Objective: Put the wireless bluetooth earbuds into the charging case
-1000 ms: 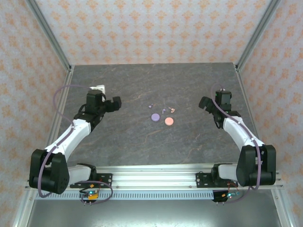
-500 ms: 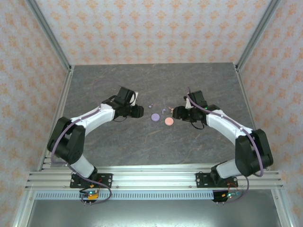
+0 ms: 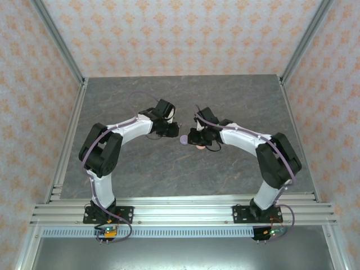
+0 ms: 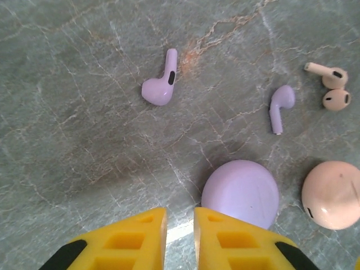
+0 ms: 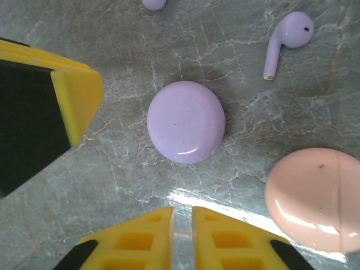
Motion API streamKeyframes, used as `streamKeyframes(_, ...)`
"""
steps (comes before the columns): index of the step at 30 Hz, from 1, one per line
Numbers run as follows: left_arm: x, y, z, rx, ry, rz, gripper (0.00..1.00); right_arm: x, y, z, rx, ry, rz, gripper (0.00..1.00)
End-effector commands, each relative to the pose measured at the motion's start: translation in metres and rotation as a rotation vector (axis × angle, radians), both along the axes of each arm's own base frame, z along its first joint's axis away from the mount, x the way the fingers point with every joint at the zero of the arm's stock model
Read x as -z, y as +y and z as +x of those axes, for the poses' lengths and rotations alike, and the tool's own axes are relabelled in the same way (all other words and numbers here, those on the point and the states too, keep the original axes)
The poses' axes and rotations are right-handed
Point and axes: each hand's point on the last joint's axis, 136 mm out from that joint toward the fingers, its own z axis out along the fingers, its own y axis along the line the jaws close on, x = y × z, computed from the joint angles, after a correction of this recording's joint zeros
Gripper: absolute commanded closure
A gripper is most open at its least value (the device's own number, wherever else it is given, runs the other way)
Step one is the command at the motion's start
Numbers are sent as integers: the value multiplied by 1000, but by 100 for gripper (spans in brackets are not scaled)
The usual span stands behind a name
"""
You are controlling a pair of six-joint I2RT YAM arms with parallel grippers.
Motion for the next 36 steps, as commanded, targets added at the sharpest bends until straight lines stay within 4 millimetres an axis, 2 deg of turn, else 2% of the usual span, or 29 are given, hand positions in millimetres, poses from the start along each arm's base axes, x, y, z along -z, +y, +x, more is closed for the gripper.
streamKeyframes(1,4,-9,-3,-9,46,-15,80,0,8,10,53,-9,-10,85)
streamKeyframes(6,16,-12,1,-28,79,-17,81,9,12,15,84,13,-21,89)
streamKeyframes(18,31,-14,5,-52,108,-4,80,22,3,19,124,36,-101,89)
streamKeyframes(35,25,-9,-38,-19,143,0,79,28,-8,31,134,23,-214,89)
streamKeyframes(36,16,-9,-38,-17,125,-8,79,28,-8,31,133,22,-217,89)
